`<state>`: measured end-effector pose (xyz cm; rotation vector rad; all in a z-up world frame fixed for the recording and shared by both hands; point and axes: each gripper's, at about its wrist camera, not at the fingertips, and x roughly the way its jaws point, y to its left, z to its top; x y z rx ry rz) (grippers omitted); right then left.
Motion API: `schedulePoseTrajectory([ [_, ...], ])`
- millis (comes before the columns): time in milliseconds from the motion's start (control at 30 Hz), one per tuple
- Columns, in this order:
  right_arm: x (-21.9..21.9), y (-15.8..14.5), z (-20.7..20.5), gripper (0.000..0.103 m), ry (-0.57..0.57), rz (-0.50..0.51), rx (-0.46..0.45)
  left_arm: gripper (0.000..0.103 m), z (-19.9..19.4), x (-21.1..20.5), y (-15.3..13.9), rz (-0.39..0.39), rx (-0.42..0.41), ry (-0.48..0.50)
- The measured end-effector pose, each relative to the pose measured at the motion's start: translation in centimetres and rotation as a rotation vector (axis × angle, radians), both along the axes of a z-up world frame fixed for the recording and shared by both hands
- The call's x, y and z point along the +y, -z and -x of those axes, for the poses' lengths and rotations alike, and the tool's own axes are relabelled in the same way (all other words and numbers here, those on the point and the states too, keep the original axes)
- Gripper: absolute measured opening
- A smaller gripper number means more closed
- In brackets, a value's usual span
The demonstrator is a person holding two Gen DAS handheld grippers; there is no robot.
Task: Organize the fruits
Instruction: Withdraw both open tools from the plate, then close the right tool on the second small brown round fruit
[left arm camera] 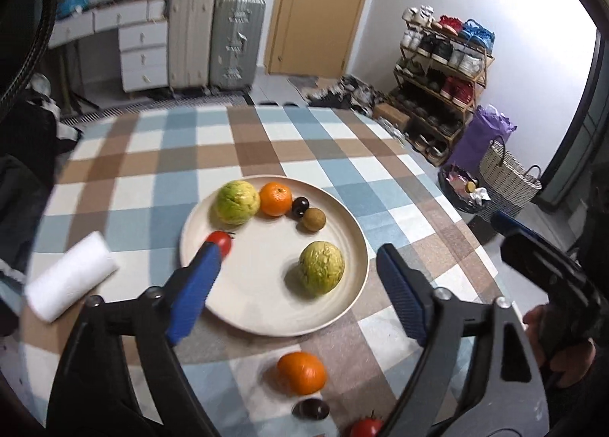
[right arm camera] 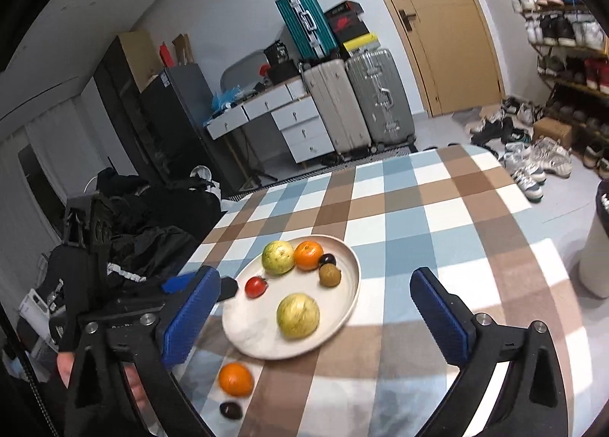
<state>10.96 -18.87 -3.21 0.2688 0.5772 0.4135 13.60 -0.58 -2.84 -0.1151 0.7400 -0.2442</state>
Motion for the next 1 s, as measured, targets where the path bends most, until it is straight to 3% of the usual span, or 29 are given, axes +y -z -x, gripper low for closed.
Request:
schedulePoseTrajectory([
  [133,0.6,-0.6,3.5,0.103,-0.008,0.031,-0.054,0.087,3.1,-0.1,-1.0,-0.034,-0.019,-0.011],
  [267,1.7,-0.7,6.8,0.103,-0.016,0.074,-0.114,0.102,6.0,-0.3,-1.1,-0.039,-0.039,-0.019],
  [433,3.1,0.1,9.8,0.103,-0.041,0.119,-0.138,0.102,8.9,0.3,-0.4,-0.04,-0.049,-0.039],
  [600,3.8,1.9,12.0,0.103,-0.057,0.135,-0.108,0.102,11.1,1.7,1.5,-0.028,-0.028,-0.072],
  [900,4.9,7.2,13.8,0.102,-0.107,0.168,0.025,0.102,11.9,3.5,5.5,-0.011,0.057,-0.107],
  [933,5.2,7.7,13.8,0.1,-0.112,0.176,0.034,0.102,12.0,3.7,5.8,-0.008,0.066,-0.108],
  [1000,5.7,8.4,13.8,0.085,-0.126,0.193,0.054,0.102,12.0,3.8,6.2,-0.004,0.076,-0.107],
])
